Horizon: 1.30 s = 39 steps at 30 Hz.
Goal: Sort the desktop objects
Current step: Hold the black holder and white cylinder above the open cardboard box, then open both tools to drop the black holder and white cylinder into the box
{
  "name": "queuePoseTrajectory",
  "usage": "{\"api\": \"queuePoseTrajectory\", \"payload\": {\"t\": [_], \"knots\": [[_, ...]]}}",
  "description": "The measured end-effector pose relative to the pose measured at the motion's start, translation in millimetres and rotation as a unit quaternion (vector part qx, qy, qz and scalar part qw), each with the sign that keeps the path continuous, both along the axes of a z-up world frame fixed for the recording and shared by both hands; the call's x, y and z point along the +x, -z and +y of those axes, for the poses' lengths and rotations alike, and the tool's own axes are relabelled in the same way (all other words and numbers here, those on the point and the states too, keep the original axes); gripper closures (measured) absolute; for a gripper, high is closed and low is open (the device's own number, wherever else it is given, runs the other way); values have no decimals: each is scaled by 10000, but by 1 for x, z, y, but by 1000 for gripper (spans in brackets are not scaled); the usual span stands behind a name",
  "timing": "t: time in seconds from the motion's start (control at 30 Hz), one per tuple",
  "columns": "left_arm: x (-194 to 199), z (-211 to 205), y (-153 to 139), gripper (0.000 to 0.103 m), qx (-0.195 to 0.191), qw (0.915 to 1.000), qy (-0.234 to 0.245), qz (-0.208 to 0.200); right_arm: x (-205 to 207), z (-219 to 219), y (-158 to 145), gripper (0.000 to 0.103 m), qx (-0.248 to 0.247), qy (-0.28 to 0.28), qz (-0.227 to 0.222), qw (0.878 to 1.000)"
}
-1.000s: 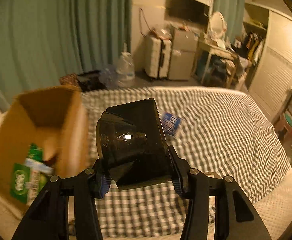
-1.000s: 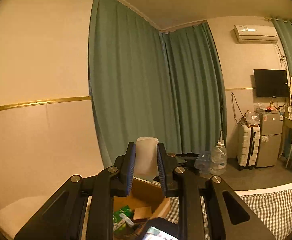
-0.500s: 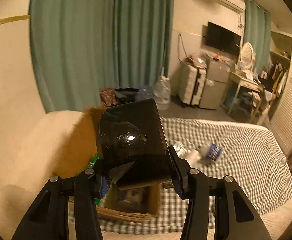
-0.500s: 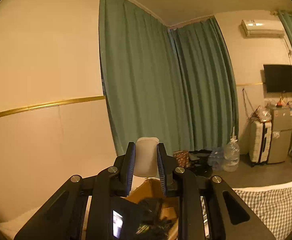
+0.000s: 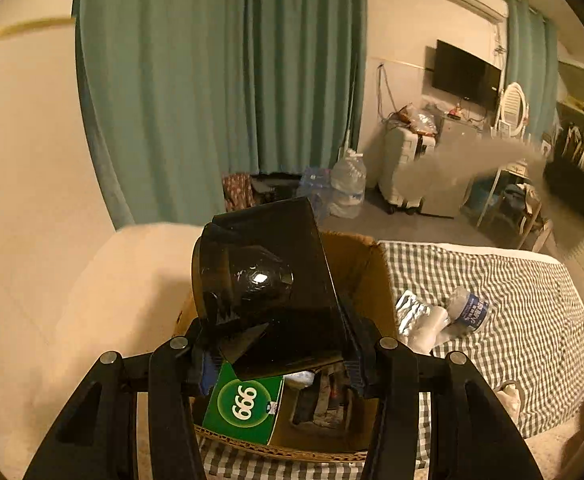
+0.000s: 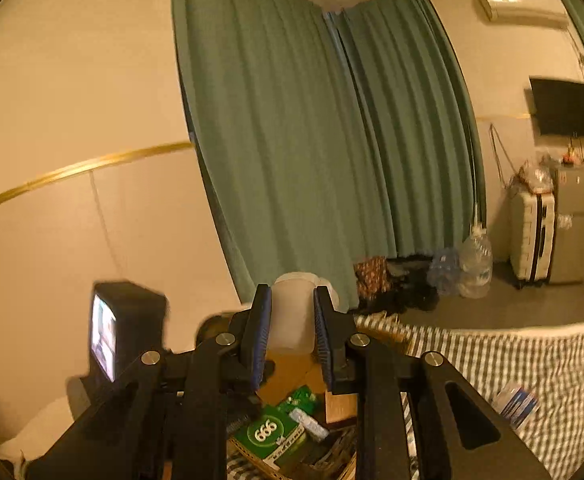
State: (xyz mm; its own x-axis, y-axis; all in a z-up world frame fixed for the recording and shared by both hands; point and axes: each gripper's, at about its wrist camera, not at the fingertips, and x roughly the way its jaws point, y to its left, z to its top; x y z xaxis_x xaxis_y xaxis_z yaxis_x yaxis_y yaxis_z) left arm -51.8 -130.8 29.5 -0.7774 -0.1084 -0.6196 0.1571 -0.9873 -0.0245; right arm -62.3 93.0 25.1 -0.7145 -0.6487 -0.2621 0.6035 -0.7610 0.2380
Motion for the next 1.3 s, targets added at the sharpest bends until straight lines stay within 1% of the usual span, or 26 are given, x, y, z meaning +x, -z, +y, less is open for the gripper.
{"api": "queuePoseTrajectory", "payload": {"t": [0.1,0.23,0.33,0.47,0.53,0.57,0.6,0.63,0.7,0.73,0.8,0.87,0.93,1.0,1.03,1.1,1.13,1.17,1.2,1.23,1.3], "knots": [[-13,-12,11,53,118,9997,-100,-181,-13,-13,30,83,235,-83,-197,9995],[-29,-19,26,52,252,9986,-141,-437,-36,-27,69,82,360,-258,-622,9971],[-40,-26,38,52,353,9974,-169,-608,-47,-38,98,82,556,-317,-832,9945],[-53,-33,58,51,461,9935,-324,-989,-61,-42,126,82,740,-326,-1129,9903],[-54,-36,64,50,459,9920,-369,-1116,-65,-43,134,76,800,-268,-1250,9886],[-53,-35,63,49,457,9919,-378,-1125,-67,-40,138,66,790,-236,-1319,9878],[-51,-34,61,45,450,9925,-387,-1071,-67,-37,139,59,757,-199,-1342,9879],[-49,-33,58,41,431,9932,-397,-1010,-66,-34,140,58,717,-159,-1332,9884],[-44,-31,54,38,380,9947,-386,-877,-75,-27,132,58,684,-64,-1286,9893],[-45,-31,53,38,362,9950,-375,-848,-72,-23,129,57,668,1,-1246,9899],[-40,-26,48,36,284,9962,-349,-751,-70,-11,121,51,564,161,-1160,9915],[-38,-23,43,32,257,9970,-308,-669,-66,1,111,46,456,308,-1088,9925],[-36,-16,37,23,186,9981,-219,-551,-61,13,100,45,378,437,-995,9934],[-34,-8,31,17,36,9989,-188,-430,-53,25,89,42,319,603,-918,9934],[-35,-7,30,16,16,9989,-204,-424,-50,32,84,41,265,683,-910,9932],[-33,-2,26,15,75,9991,-213,-367,-45,45,72,33,165,834,-918,9921],[-33,1,24,11,107,9992,-212,-328,-43,52,67,31,121,923,-893,9916],[-30,5,19,8,156,9994,-211,-235,-40,59,61,26,93,1012,-857,9911],[-27,10,15,1,182,9995,-207,-153,-36,66,53,22,85,1086,-809,9907],[-25,14,10,0,212,9996,-174,-40,-33,73,46,21,92,1143,-760,9905],[-19,27,-2,0,212,9995,-83,205,-26,87,31,13,131,1254,-631,9900]]}}
